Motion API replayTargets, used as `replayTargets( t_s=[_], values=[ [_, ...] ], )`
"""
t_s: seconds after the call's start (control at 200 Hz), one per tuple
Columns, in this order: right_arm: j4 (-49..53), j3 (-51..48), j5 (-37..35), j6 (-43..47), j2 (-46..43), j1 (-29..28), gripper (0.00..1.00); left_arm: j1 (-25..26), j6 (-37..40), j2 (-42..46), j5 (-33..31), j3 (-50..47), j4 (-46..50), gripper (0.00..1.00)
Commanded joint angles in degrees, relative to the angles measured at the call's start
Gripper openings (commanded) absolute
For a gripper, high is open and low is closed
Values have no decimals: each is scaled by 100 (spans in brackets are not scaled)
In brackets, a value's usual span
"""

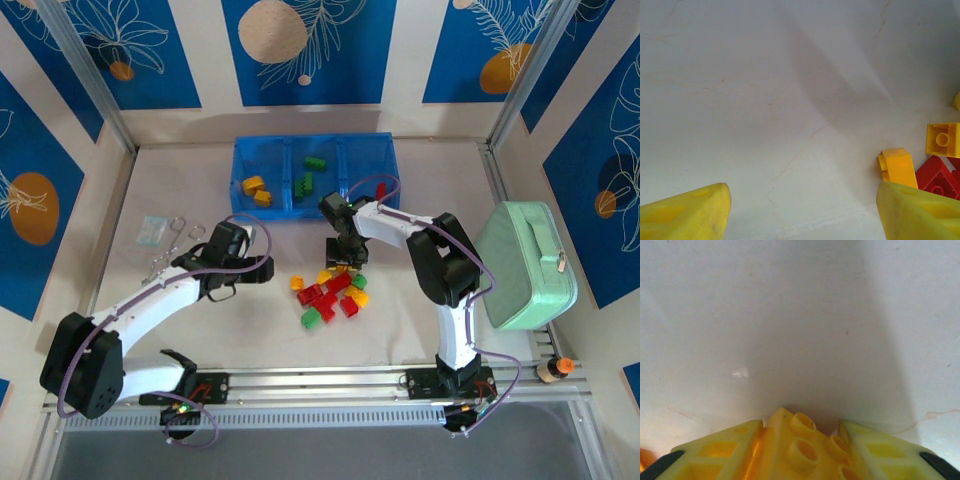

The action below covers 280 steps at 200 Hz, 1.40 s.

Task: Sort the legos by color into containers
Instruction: Pick up the lego from the center of the table, then place the lego in the container.

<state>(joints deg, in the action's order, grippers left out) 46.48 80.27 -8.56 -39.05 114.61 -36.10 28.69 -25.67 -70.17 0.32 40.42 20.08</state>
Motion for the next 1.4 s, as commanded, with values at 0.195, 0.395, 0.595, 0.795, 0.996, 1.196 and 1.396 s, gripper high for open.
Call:
replayTargets(
  t_s=[0.195, 0.395, 0.595, 0.795, 0.996, 1.196, 1.396],
  values=[
    [200, 120, -201, -27, -188, -106, 21, 47, -41, 107, -191, -43, -10, 76],
    [337, 264, -352, -24, -467, -139, 13, 49, -147, 258, -255, -48, 7, 76],
    [433, 658, -379, 19, -641, -187, 11, 49, -194, 591, -86, -211, -225, 76],
    [421, 1783, -236, 167, -453, -339, 10, 58, -396, 1812, -252, -512, -432, 77],
    [595, 3568, -74, 451, 380, -466, 10, 58, -278, 2206, -302, -61, 416, 77],
    [1125, 5769, 244, 768, 1680, -451, 10, 58, -345, 2745, -323, -46, 716, 77],
    [1167, 7276, 668, 870, 2690, -440, 11, 58, -343, 2933, -340, -38, 962, 77]
  ],
)
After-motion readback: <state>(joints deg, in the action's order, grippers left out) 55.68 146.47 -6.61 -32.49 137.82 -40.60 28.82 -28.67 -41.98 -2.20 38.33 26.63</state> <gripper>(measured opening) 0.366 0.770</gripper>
